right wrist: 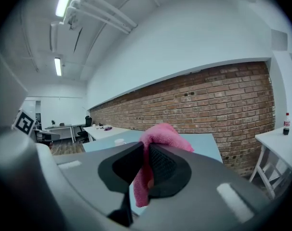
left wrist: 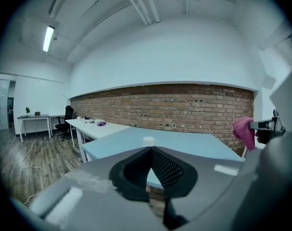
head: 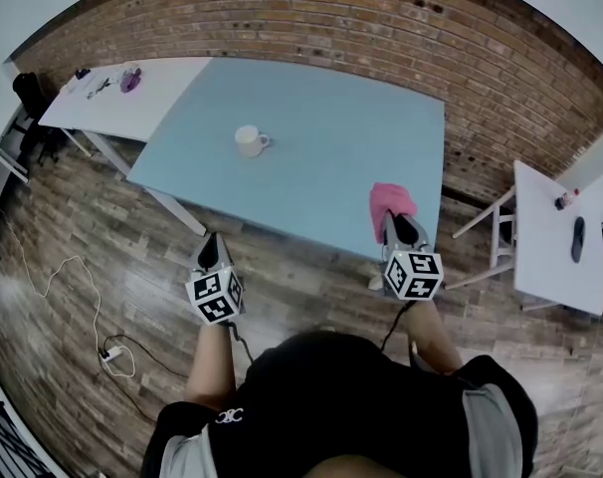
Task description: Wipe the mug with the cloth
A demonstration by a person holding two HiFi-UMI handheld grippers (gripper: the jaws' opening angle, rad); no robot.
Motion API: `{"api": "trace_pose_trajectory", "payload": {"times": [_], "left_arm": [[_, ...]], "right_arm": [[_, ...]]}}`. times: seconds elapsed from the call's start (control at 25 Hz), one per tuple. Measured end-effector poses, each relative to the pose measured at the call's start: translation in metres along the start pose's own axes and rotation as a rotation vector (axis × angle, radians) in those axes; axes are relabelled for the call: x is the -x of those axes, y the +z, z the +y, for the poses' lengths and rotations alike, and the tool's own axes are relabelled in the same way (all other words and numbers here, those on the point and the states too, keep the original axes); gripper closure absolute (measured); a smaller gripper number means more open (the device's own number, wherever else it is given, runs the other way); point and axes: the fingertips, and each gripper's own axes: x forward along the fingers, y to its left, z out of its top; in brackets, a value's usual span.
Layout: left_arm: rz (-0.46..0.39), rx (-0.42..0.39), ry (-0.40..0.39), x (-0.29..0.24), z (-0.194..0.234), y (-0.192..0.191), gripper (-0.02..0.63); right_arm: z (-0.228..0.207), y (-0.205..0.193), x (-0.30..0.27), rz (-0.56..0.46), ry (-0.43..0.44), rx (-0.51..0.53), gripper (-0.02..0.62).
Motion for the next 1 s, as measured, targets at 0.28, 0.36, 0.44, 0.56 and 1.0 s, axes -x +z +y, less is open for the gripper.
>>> {"api": "trace_pose_trajectory", "payload": {"times": [0.28,0.36,0.44,0.56,1.0], "left_arm": [[0.017,0.0,-0.007,0.0,-0.006,-0.005,0.598],[0.024,0.017,-0.001,0.0,-0.004,-0.006,0.598],[0.029,0.02,0.006,0.001,-0.004,-0.007,0.598],[0.036,0.007,0.01,-0.001,-0.011,-0.008,0.598],[0.048,-0.137,-0.063,-0.036,-0.044,0.009,0.598]], "right_arm": [[0.002,0.004,0.007,-0.035,0.057,-0.036,0.555],[0.001,0.006,0.006,-0.036,0.06,-0.028,0.555],[-0.001,0.004,0.006,-0.029,0.061,-0.028,0.555],[-0.006,-0.002,0.005,-0.017,0.071,-0.031,0.555],[-0.032,-0.029,-0.008,0.014,0.043,-0.098,0.555]]}}
